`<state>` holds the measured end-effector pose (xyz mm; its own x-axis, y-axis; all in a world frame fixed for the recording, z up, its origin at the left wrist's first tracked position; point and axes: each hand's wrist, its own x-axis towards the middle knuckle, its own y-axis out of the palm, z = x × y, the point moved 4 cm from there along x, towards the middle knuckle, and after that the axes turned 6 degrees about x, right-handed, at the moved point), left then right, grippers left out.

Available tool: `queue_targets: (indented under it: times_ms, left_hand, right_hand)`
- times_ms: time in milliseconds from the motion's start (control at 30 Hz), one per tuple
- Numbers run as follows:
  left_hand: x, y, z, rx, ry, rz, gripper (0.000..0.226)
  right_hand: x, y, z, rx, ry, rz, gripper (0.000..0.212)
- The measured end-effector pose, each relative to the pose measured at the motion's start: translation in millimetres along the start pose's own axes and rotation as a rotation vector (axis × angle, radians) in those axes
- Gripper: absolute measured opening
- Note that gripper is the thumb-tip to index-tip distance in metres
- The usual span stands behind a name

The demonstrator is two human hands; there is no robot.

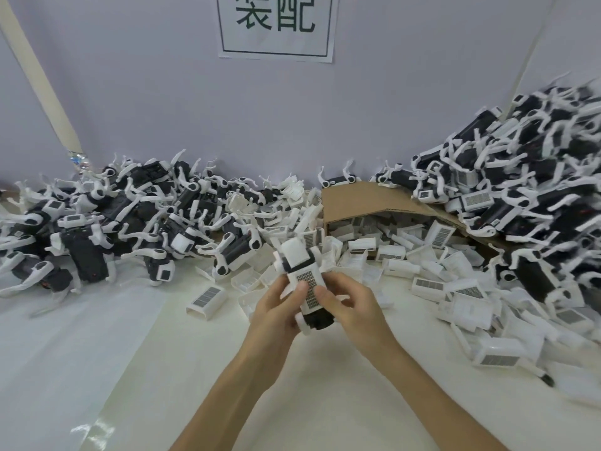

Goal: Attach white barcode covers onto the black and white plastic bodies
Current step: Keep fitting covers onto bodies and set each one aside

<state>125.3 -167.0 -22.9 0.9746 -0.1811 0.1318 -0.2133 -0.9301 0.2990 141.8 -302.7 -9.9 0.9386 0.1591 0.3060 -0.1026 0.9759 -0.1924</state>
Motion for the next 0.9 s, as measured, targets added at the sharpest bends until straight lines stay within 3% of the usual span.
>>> queue_targets:
  times_ms: [100, 233, 333, 433, 533, 633, 900]
  left_hand:
    - [-1, 1, 1, 0.062, 0.017, -0.026, 0.042]
    - [-3, 3, -4, 0.127, 0.094, -0.073, 0.033]
    - [-6, 4, -6, 0.427, 0.297, -0.183, 0.026]
    - [-10, 9, -12, 0.812, 0.483, -0.261, 0.039]
    - [-8, 1, -18, 1.119, 0.595, -0.323, 0.044]
    - [-5, -6, -16, 1.304, 0.598, -0.325, 0.057]
    - [-7, -5, -12, 1.266, 0.577, -0.311, 0.078]
  right_hand:
    - [0, -1, 1, -0.02, -0.039, -0.027, 0.025]
    - [2, -6, -1, 0.013, -0.025, -0.02, 0.037]
    - [3, -9, -1, 0.119, 0.031, 0.091, 0.038]
    - [5, -19, 0, 0.119, 0.0, 0.057, 0.033]
    - [6, -28, -1, 0.01, -0.112, -0.026, 0.071]
    - [4, -23, -2, -0.234, -0.264, 0.048, 0.095]
    - [1, -10, 0, -0.31, -0.468, 0.004, 0.06]
